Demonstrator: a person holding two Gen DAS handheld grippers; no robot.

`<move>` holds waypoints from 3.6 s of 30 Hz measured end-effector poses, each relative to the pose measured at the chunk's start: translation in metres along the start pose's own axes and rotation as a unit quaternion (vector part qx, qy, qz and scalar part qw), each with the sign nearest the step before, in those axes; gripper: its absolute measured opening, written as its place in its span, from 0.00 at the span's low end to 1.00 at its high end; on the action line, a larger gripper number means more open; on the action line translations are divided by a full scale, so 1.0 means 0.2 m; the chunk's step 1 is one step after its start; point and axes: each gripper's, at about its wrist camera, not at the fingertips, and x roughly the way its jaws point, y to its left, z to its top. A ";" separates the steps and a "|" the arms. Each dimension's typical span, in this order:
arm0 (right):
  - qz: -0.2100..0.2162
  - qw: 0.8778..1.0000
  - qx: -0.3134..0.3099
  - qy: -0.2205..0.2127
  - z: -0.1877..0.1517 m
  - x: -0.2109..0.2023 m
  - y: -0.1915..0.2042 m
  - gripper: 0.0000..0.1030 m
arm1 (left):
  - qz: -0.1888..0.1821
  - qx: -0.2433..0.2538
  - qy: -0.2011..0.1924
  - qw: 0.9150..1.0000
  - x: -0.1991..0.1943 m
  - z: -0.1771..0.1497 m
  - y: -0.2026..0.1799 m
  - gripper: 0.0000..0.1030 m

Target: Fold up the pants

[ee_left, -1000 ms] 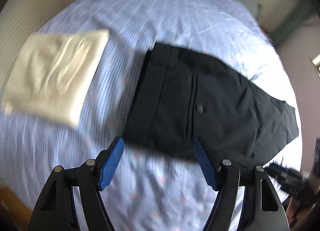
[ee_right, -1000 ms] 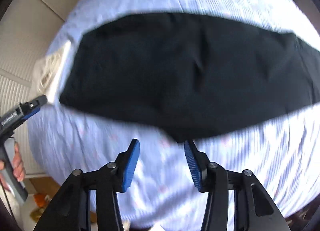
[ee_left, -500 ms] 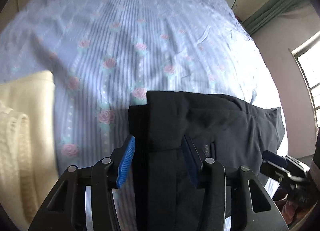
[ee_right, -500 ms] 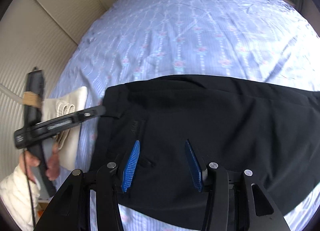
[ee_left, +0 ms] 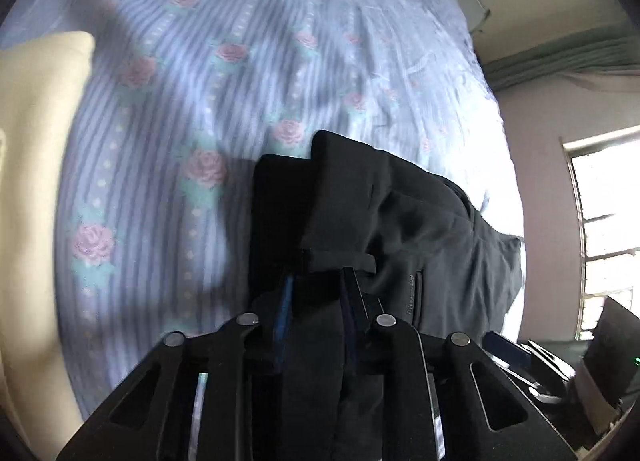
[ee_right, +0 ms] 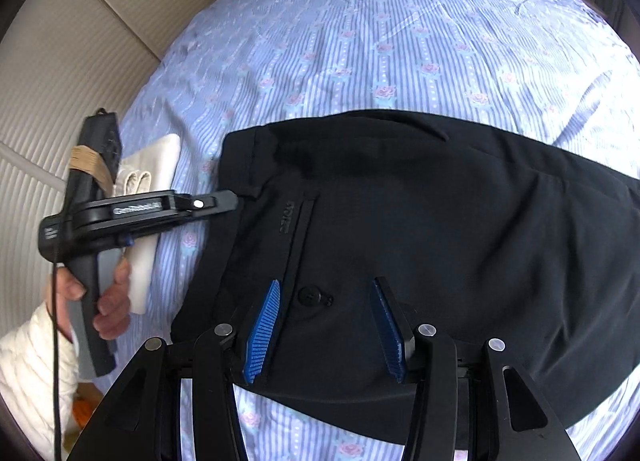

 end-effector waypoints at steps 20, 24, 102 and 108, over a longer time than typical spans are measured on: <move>-0.029 0.998 -0.011 -0.048 -0.10 -0.28 -0.01 0.47 | 0.165 0.145 -0.088 0.972 -0.44 -0.23 -0.32 0.40; -0.035 0.996 0.010 -0.084 -0.20 -0.56 -0.11 0.47 | 0.148 0.225 -0.111 0.957 -0.57 -0.36 -0.66 0.46; 0.002 0.844 0.488 -0.223 -0.80 -0.99 -3.66 0.25 | 0.053 0.583 0.156 0.796 2.67 -0.36 -3.96 0.41; -0.005 0.845 0.487 -0.221 -0.79 -1.00 -3.69 0.15 | 0.053 0.592 0.149 0.791 2.61 -0.36 -3.94 0.33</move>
